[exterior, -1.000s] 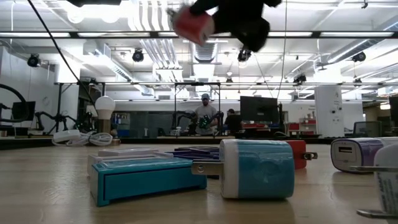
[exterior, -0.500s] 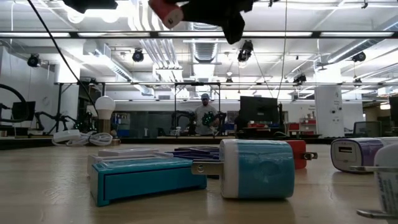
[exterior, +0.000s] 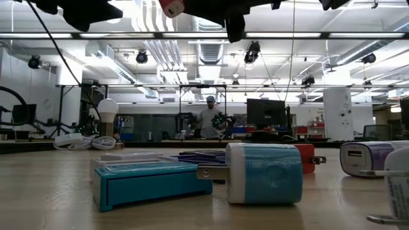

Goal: Pick & Place Office items
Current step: Put the top pink white charger adapter into the black basket

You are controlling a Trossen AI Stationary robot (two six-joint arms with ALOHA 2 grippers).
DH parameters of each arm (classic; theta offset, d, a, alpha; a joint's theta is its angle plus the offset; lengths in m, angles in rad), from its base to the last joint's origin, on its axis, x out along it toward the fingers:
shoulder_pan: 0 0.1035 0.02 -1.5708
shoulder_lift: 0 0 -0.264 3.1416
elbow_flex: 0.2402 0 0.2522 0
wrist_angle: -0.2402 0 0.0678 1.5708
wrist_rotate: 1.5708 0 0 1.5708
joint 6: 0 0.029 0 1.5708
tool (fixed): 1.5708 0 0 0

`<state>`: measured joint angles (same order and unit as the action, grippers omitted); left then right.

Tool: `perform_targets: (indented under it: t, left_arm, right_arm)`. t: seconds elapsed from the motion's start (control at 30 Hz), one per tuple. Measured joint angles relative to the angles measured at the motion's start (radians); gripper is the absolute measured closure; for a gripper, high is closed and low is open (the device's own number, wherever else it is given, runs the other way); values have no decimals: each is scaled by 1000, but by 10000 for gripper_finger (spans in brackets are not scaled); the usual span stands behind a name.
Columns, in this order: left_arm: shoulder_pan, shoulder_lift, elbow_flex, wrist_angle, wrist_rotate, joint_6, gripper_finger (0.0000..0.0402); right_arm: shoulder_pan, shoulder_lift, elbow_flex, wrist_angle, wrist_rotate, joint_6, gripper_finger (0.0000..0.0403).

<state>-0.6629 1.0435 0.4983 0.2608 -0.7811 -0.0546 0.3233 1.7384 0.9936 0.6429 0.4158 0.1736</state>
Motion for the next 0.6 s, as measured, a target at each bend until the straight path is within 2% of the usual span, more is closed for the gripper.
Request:
perform_targets:
  t: [0.17,0.27,0.37,0.6]
  left_arm:
    - [20,0,-119,312,22,77,149]
    - [57,0,-174,435,119,77,149]
    - [112,0,-188,458,220,56,149]
    - [225,53,-188,458,285,13,149]
  right_arm:
    - [-5,0,0,30,-1,-47,275]
    - [-12,0,0,33,0,-53,274]
    - [-22,0,0,32,-1,-53,274]
    - [-29,0,0,33,-6,-54,273]
